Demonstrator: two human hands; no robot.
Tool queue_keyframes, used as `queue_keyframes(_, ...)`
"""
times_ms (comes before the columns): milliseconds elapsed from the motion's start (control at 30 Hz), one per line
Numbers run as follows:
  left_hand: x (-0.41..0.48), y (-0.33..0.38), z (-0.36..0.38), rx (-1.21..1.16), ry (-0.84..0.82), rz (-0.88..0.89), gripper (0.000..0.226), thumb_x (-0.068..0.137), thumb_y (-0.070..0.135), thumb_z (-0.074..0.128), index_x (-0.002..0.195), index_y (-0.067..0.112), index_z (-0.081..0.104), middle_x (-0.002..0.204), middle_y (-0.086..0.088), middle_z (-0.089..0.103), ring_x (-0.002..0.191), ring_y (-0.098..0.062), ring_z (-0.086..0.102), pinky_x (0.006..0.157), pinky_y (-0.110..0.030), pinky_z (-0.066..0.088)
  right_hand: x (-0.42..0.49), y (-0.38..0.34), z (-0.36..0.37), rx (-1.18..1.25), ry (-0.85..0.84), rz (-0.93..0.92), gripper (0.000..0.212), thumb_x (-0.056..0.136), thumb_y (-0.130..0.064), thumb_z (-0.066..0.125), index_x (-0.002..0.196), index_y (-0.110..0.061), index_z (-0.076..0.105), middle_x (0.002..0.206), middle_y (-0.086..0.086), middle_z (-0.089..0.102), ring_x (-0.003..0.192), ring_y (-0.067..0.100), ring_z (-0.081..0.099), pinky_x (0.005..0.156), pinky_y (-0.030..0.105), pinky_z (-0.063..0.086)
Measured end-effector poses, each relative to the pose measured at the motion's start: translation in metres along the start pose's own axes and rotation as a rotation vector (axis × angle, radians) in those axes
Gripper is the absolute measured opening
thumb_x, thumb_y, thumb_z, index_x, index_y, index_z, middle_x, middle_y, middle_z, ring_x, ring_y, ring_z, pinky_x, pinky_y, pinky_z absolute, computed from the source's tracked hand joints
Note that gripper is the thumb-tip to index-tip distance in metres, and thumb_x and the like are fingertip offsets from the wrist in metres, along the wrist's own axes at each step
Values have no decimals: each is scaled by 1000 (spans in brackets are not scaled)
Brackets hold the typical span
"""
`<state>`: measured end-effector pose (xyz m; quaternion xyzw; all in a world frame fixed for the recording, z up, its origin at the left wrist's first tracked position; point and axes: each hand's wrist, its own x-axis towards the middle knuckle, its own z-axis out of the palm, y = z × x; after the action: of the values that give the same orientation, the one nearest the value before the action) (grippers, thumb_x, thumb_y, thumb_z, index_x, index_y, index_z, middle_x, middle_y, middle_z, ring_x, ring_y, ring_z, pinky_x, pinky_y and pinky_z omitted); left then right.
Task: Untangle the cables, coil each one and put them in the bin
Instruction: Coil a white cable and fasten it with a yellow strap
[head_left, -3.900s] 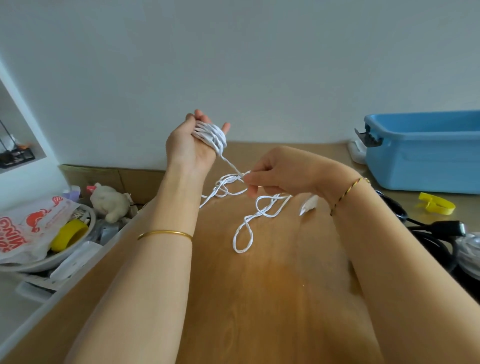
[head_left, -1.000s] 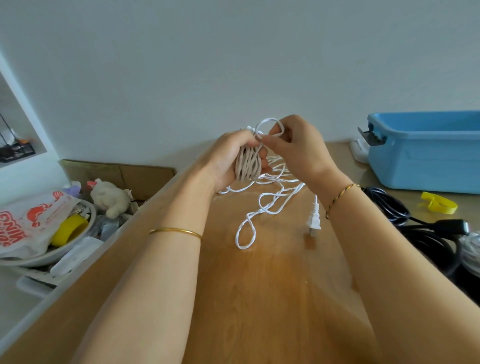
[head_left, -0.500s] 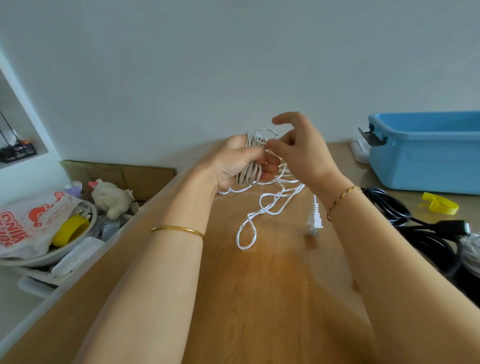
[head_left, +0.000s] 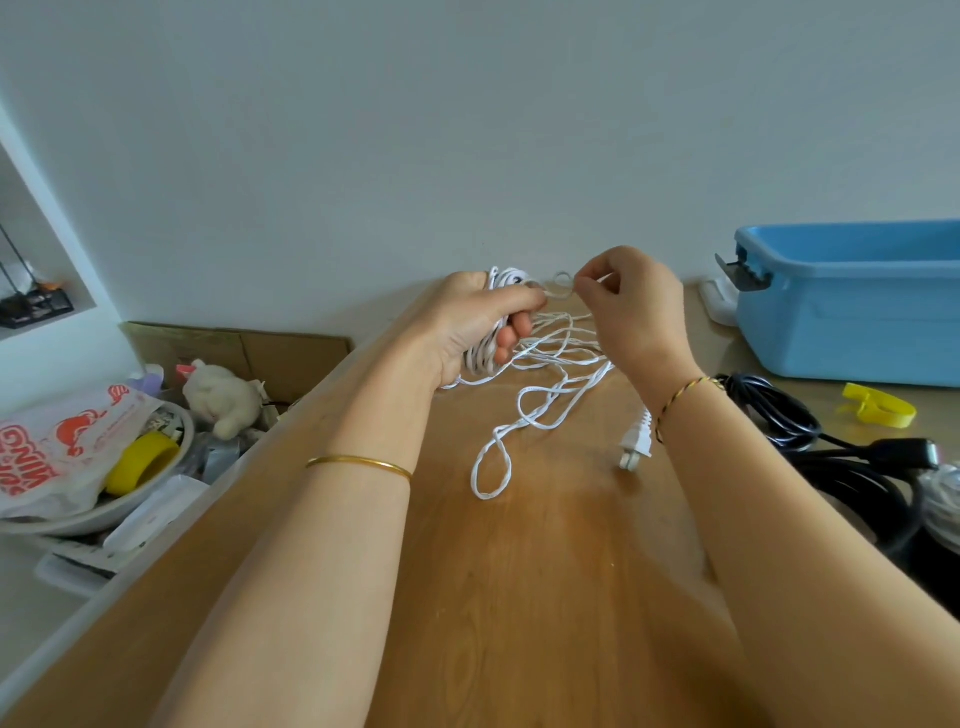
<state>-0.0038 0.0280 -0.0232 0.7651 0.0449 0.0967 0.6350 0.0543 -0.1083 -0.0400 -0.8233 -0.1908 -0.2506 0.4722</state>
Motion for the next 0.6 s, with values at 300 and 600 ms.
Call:
queue_keyframes(300, -1, 1, 0, -23, -91, -65, 22, 93, 12, 49, 71, 10, 52, 43, 4, 40, 34, -9, 33, 36, -15, 32, -2, -2, 2, -12, -19, -15, 20, 89, -11, 50, 97, -21, 65, 83, 2, 50, 68, 13, 45, 61, 26, 29)
queue_keyframes(600, 0, 0, -4, 7, -112, -49, 34, 91, 13, 57, 59, 15, 44, 42, 2, 39, 34, -11, 36, 36, -18, 34, -5, -7, -2, -117, -57, -49, 14, 89, -30, 61, 99, -27, 69, 90, -6, 42, 74, 12, 46, 70, 26, 36)
